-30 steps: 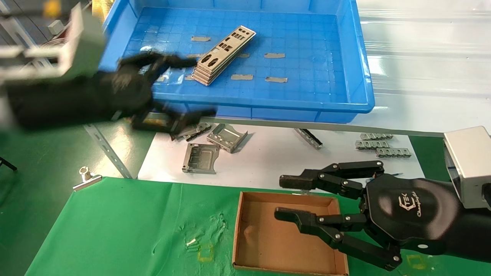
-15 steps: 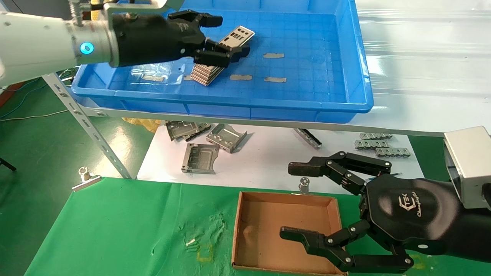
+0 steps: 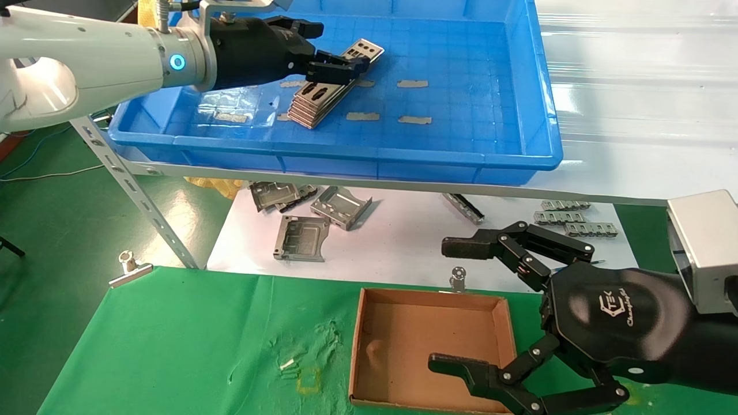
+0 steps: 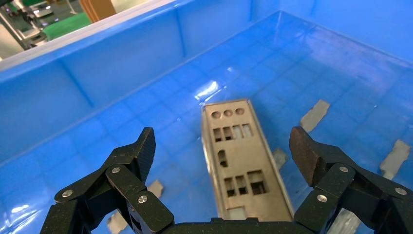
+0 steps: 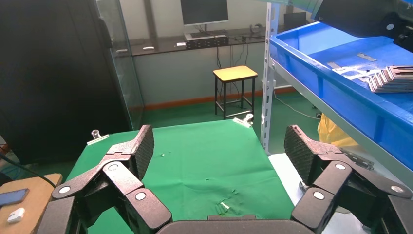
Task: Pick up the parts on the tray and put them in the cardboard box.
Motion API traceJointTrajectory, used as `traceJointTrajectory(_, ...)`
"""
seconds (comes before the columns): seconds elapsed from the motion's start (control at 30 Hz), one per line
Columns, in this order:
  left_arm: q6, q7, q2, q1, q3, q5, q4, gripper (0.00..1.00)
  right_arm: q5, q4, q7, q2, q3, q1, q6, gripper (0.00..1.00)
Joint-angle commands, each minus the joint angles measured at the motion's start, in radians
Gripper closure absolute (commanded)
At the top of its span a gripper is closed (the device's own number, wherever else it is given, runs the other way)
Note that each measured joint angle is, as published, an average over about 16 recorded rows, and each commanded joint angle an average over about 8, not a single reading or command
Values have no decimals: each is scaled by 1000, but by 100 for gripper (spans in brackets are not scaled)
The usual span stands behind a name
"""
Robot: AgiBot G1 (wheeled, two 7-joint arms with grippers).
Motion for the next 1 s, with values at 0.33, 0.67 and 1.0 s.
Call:
traceJointTrajectory(0.33,3,-56,1,3,39,-9,-29,53,0,0,0,0,0,0,0,0)
traceJointTrajectory(0.67,72,-112,-4,-13,73,-17,-19,100,0,0,0,0,0,0,0,0)
traceJointTrajectory(1.0,61,-85,-8,-26,84,-28,4,100,0,0,0,0,0,0,0,0)
